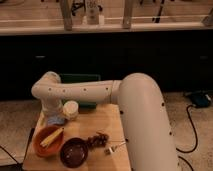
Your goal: Place banana in red bowl
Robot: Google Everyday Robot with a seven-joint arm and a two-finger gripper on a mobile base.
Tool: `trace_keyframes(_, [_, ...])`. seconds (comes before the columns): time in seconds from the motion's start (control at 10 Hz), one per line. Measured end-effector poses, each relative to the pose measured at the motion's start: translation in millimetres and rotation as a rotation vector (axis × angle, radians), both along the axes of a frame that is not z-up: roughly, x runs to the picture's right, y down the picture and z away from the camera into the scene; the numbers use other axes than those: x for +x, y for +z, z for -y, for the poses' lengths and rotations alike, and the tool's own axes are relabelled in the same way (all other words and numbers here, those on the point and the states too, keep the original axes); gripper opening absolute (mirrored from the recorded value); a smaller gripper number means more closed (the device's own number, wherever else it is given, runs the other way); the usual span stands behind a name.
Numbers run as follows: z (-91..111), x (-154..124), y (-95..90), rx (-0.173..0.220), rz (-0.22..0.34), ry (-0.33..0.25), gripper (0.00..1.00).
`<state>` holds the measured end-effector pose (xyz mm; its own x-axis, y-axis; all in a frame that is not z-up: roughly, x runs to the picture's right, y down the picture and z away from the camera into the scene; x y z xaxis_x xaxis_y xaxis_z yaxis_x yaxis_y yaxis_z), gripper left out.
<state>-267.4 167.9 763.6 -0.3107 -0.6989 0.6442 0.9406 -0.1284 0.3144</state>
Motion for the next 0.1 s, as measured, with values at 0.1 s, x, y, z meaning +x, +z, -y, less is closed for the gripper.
trace_keyframes(0.1, [0.0,0.0,0.0,0.0,0.0,0.0,0.8])
